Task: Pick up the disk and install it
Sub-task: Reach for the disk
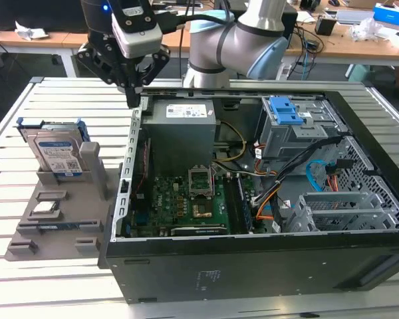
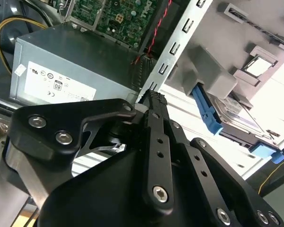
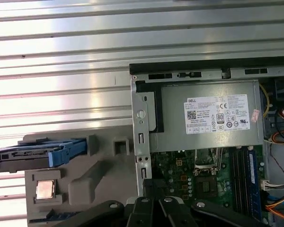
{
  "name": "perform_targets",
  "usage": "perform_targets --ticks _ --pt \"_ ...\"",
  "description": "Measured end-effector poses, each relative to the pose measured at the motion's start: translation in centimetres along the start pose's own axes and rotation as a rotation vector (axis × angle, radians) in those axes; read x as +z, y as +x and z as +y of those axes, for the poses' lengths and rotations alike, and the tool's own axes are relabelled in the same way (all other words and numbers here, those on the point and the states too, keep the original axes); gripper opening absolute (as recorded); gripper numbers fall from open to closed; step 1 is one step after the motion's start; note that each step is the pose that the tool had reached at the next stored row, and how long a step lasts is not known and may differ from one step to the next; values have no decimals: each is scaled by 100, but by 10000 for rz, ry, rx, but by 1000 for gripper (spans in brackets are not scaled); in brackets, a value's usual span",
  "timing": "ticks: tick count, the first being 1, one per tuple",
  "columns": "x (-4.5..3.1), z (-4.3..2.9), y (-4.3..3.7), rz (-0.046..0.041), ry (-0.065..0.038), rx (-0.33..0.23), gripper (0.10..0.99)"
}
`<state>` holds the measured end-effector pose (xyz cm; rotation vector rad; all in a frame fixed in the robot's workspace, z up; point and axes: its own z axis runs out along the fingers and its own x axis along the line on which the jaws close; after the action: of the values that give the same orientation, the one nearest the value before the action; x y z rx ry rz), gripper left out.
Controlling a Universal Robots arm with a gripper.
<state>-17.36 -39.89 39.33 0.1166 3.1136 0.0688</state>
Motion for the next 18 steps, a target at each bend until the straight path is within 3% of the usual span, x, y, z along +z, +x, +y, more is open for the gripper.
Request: perform_targets --ticks 13,16,18 --pt "-9 -24 321 1 -1 -1 106" --pt "-12 -34 458 0 -1 0 106" --pt "-13 -37 497 1 0 0 106"
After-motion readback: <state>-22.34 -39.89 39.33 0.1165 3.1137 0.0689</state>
